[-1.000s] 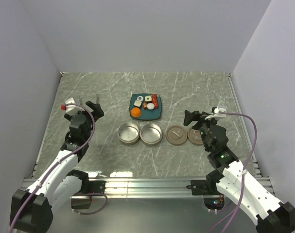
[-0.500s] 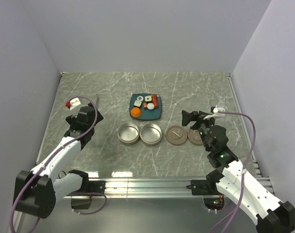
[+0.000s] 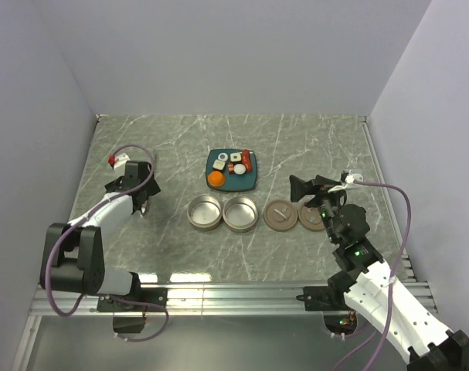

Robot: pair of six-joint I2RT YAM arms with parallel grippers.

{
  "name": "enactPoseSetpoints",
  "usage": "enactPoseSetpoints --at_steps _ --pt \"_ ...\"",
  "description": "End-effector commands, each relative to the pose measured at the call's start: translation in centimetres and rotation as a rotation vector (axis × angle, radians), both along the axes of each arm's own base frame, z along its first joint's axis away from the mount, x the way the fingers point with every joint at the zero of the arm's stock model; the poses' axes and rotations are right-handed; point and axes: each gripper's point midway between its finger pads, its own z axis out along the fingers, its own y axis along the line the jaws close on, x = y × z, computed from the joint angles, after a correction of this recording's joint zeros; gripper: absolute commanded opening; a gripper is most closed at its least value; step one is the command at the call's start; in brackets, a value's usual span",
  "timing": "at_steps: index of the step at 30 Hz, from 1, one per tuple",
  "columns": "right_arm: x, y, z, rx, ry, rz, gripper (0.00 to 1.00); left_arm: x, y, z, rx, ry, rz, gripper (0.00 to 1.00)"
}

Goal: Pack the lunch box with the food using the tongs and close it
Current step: Grab the clamp with the left arm

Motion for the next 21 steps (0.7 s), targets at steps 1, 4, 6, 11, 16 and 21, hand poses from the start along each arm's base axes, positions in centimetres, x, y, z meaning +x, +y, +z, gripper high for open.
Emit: enactPoseSetpoints --at_steps 1,4,6,11,16,21 --pt "-0.5 0.2 1.8 0.030 -0.047 0.024 1.00 1.9 -1.3 0.3 -0.035 -0.009 -0.100 0.99" --pt "-0.7 0.2 2.2 0.032 -0.062 0.031 1.00 2.0 -1.3 0.1 -0.030 -0.003 -0.113 0.99" --pt "-0.8 0.1 2.1 0.027 -0.060 0.025 1.00 2.1 -1.3 0.4 -0.034 -0.021 -0.119 0.99" --pt "-0.9 0.0 2.4 0.030 -0.070 0.025 1.00 2.5 -1.5 -0.1 -0.062 -0.022 -0.148 0.99" --pt "-1.4 -0.2 2.8 0.038 -0.084 0.029 1.00 3.1 -1.5 -1.4 -0.058 0.023 -0.159 0.99" --pt "-2.1 -0.6 3.5 0.051 -0.113 0.027 1.00 3.9 -1.8 -1.9 -0.062 0.028 -0.173 1.00"
